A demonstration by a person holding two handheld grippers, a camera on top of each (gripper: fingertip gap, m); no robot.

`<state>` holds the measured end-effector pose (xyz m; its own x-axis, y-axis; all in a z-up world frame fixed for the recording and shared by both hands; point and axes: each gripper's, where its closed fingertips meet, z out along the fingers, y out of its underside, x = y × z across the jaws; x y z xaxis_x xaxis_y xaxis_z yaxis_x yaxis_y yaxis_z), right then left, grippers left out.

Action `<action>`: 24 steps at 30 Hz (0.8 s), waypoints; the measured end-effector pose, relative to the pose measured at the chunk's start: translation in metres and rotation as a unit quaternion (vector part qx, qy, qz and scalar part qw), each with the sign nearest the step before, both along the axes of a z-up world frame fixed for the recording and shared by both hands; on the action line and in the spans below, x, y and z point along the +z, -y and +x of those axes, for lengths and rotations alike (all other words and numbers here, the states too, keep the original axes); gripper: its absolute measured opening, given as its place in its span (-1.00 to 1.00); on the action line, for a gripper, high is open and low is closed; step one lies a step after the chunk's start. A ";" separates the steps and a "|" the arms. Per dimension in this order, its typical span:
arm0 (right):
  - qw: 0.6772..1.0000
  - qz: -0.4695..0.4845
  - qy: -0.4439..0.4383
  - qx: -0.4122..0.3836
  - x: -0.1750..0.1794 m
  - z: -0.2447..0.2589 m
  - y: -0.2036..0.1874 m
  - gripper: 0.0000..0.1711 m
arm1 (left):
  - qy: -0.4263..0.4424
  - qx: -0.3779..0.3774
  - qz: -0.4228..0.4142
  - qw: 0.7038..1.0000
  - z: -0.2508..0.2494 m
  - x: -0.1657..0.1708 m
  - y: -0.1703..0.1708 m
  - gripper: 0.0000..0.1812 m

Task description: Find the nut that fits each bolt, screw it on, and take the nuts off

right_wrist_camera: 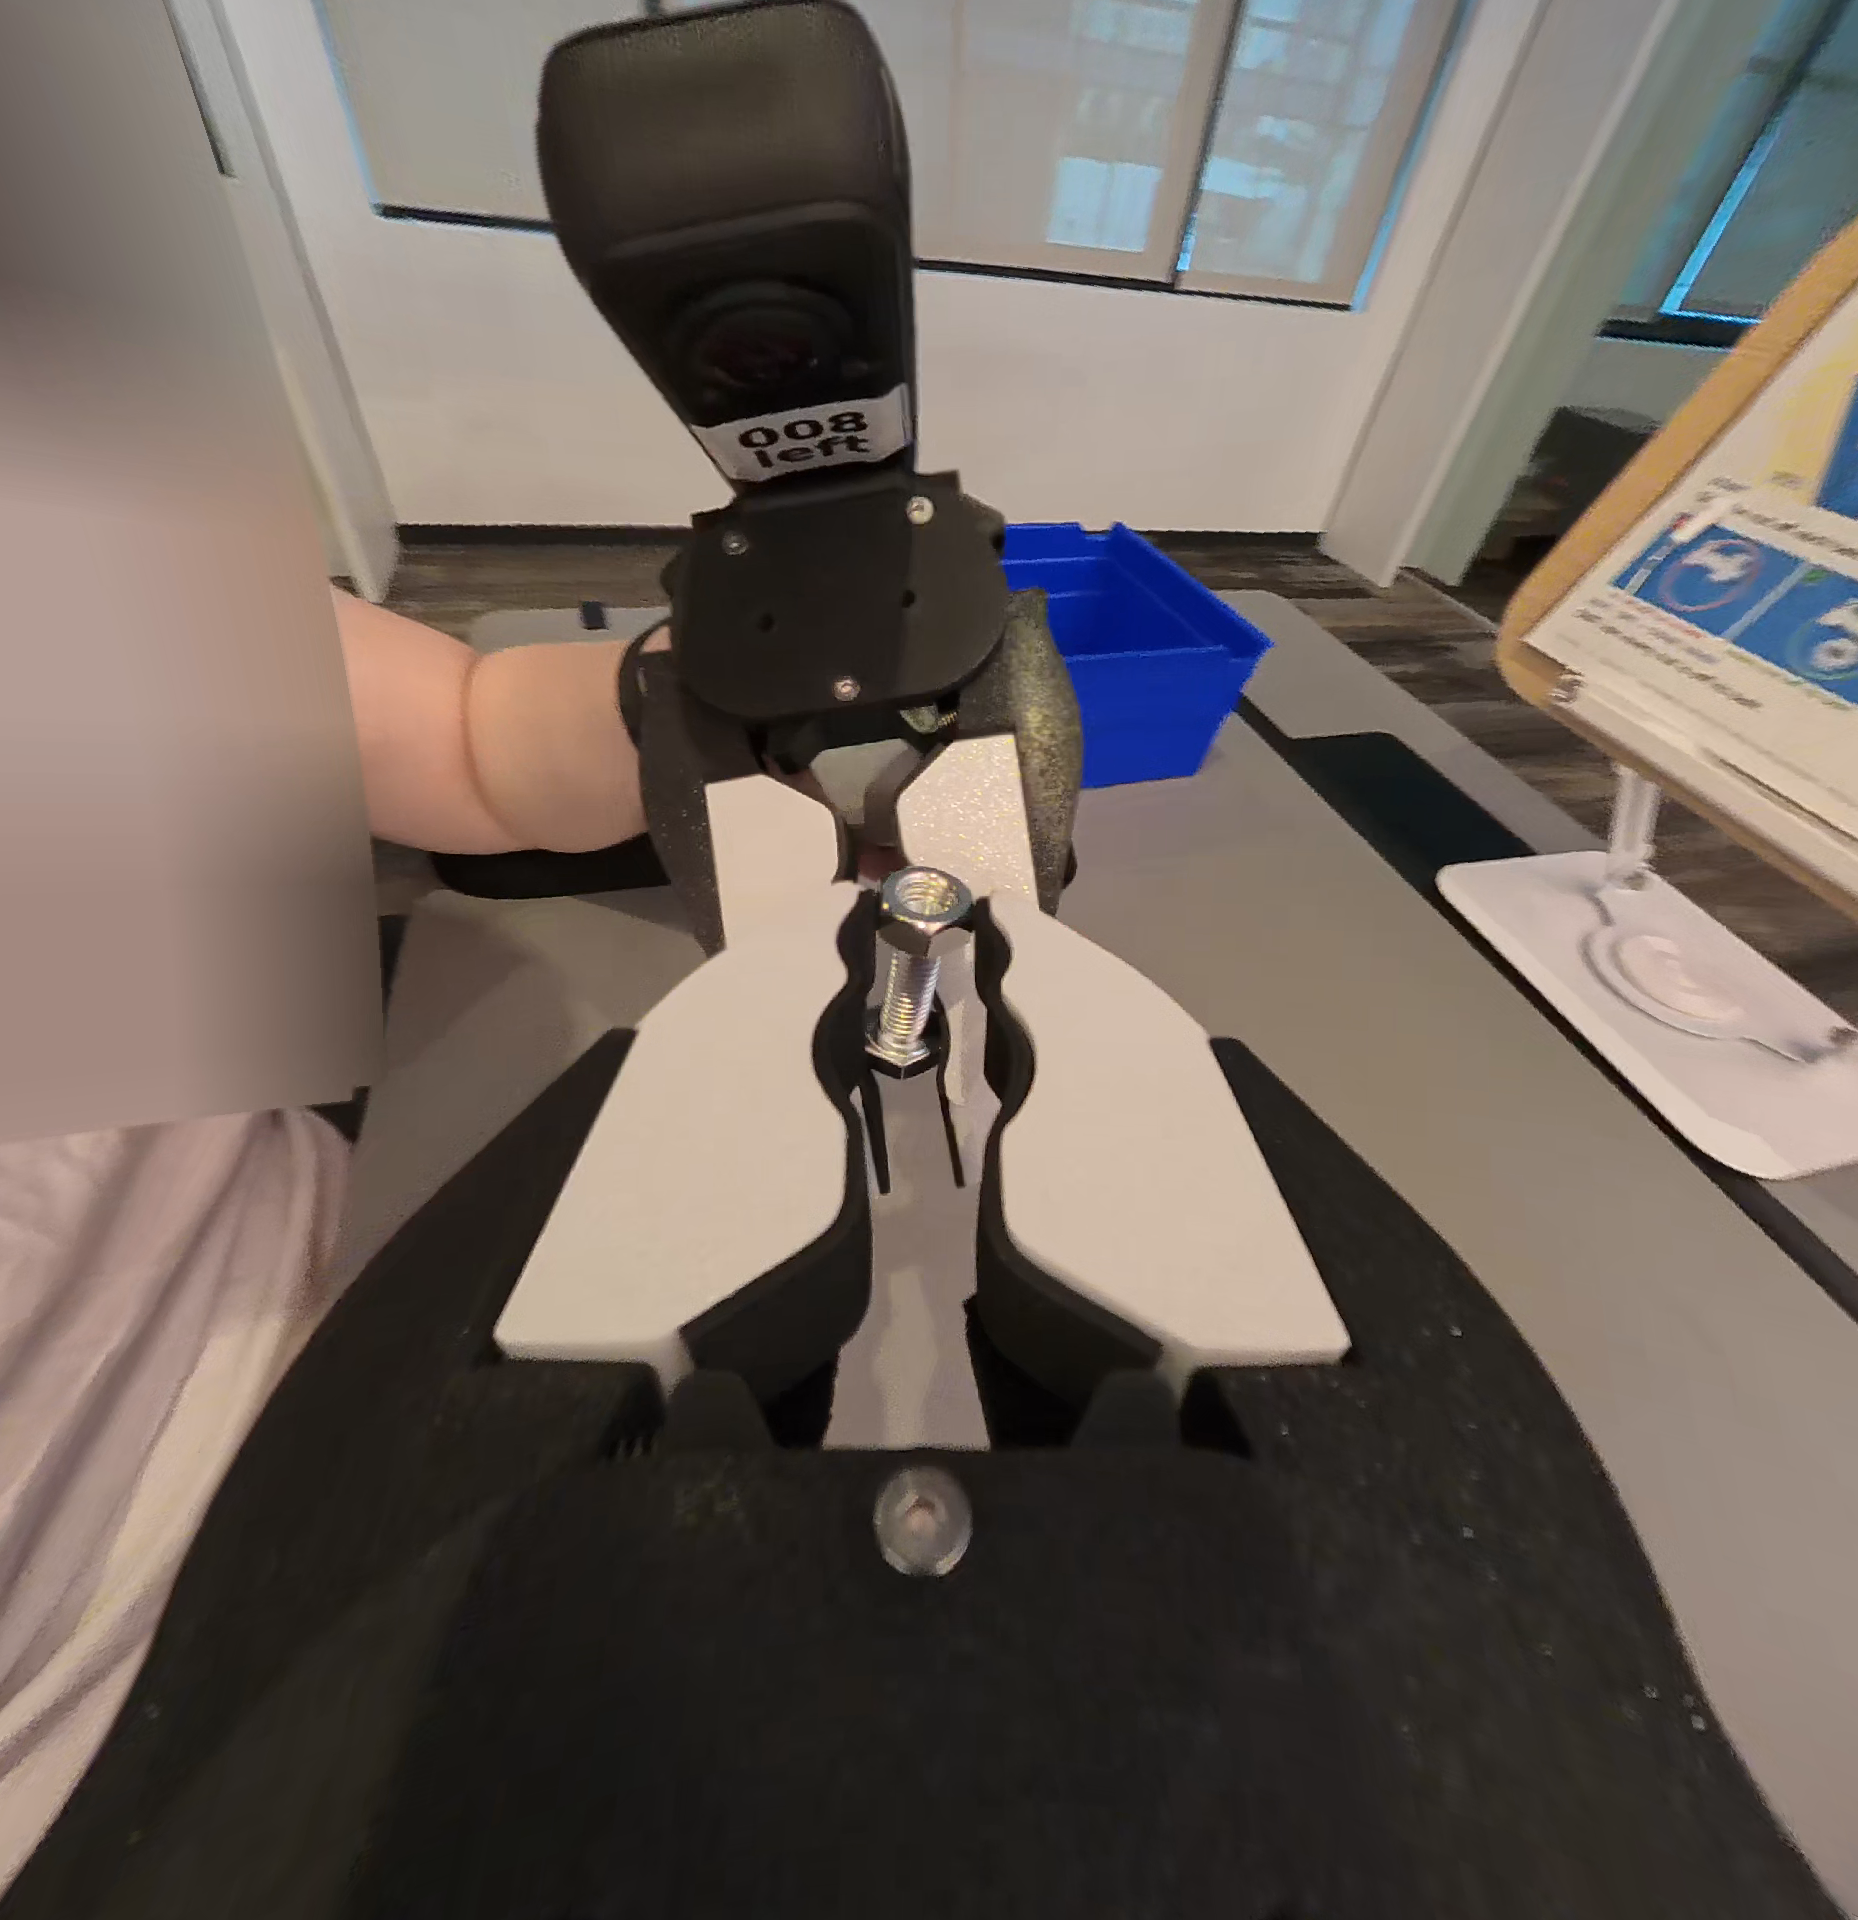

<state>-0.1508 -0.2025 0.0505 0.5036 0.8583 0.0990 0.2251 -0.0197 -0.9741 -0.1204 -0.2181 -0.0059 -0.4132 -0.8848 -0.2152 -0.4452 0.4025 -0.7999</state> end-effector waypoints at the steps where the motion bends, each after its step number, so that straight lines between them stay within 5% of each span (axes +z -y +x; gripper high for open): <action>1: 1.000 0.002 0.003 -0.015 0.000 0.000 -0.001 -0.80 | 0.000 0.002 -0.002 1.000 0.000 0.000 -0.001 -0.85; 13: 0.995 0.002 0.037 -0.093 -0.006 -0.001 -0.007 -0.72 | -0.008 0.003 -0.041 0.999 -0.001 0.001 -0.001 -0.85; 24: 0.988 -0.065 -0.138 -0.004 0.014 0.007 -0.005 -0.64 | -0.008 -0.005 -0.073 0.997 -0.003 0.004 -0.003 -0.85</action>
<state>-0.1437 -0.1975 0.0642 0.5028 0.8505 -0.1546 -0.0498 -0.1500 -0.9874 -0.1238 -0.2149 -0.0015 -0.4248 -0.9020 -0.0768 -0.4552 0.2862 -0.8431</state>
